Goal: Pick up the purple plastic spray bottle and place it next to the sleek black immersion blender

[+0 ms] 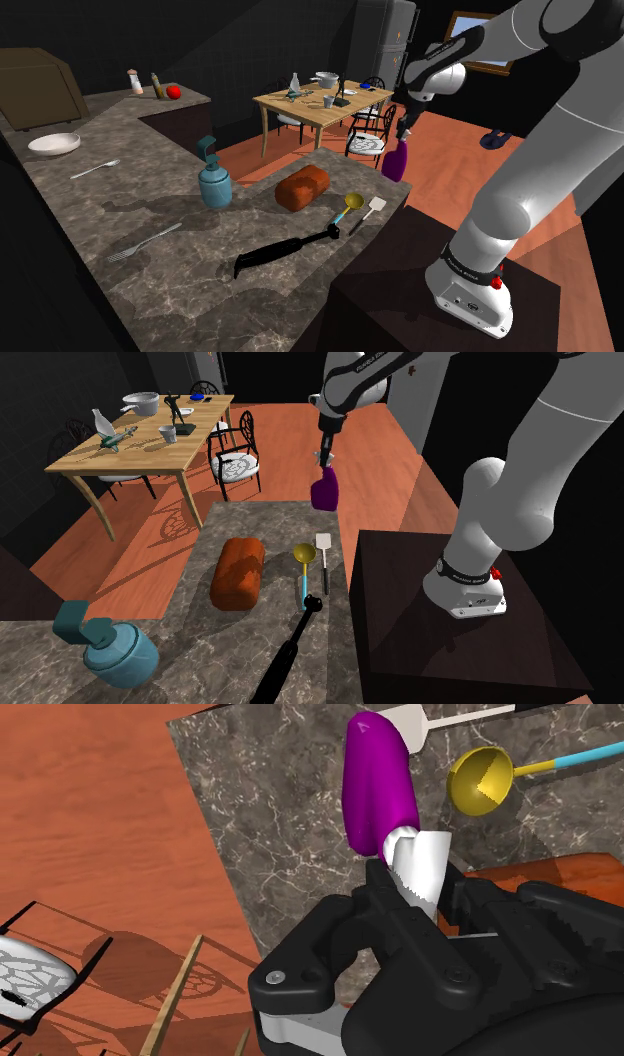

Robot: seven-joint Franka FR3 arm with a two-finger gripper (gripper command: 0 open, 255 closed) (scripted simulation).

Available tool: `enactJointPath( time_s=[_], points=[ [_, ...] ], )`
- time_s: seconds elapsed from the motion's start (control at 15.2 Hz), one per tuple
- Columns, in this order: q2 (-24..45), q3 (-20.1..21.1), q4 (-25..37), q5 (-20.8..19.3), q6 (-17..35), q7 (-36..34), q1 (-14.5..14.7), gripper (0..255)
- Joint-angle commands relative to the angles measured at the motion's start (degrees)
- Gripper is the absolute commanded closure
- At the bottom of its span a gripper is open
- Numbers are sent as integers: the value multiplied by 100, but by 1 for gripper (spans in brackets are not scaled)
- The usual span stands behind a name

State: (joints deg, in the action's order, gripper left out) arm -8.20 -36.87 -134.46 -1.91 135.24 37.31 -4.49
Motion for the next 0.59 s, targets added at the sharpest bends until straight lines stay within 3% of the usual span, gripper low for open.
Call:
enactJointPath(
  time_s=[0.0, 0.53],
  points=[
    [-107, 31, 80, -83, -171, -69, -15, 255],
    [-436, 151, 443, -289, -815, -254, -57, 255]
  ],
)
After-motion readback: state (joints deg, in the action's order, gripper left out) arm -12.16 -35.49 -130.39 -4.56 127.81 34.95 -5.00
